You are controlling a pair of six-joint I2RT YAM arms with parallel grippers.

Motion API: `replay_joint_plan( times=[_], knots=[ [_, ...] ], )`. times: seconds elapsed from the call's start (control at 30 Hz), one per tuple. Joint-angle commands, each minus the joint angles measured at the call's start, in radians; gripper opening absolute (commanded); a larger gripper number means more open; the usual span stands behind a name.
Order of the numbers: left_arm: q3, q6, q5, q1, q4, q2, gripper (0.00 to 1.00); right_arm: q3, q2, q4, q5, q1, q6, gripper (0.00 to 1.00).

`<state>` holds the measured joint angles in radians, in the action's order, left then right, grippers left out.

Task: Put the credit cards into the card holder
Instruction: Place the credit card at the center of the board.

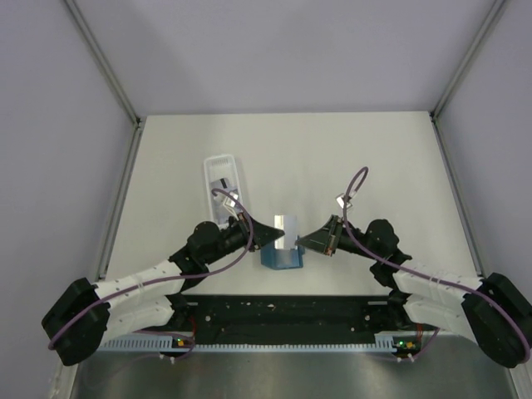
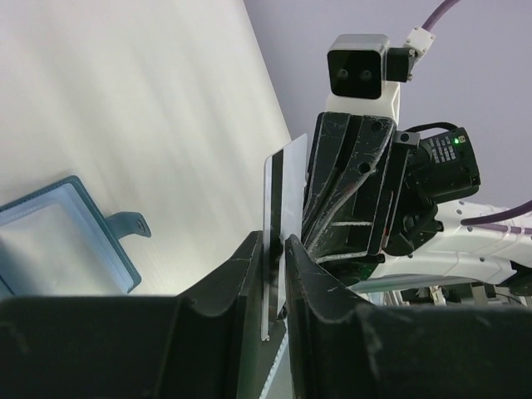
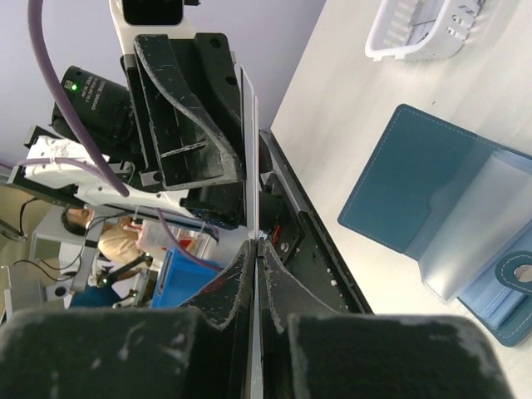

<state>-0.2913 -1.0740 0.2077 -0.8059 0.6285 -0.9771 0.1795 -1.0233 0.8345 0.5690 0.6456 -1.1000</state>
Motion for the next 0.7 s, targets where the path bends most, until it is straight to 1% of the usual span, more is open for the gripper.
replay_joint_plan(
  times=[0.0,0.2,0.37,0.67],
  knots=[
    [0.007,0.003,-0.014,0.005,0.05,0.021,0.23,0.028,0.04,-0.011,-0.014,0.005,0.023,0.0],
    [0.009,0.005,-0.014,0.01,0.048,0.025,0.22,0.028,0.068,-0.047,-0.021,0.005,0.032,0.0],
    [0.014,0.005,-0.017,0.013,0.045,0.037,0.19,0.025,0.068,-0.048,-0.023,0.005,0.032,0.0],
    [0.017,0.009,-0.019,0.02,0.03,0.049,0.17,0.025,0.075,-0.052,-0.024,0.005,0.035,0.0]
  ],
)
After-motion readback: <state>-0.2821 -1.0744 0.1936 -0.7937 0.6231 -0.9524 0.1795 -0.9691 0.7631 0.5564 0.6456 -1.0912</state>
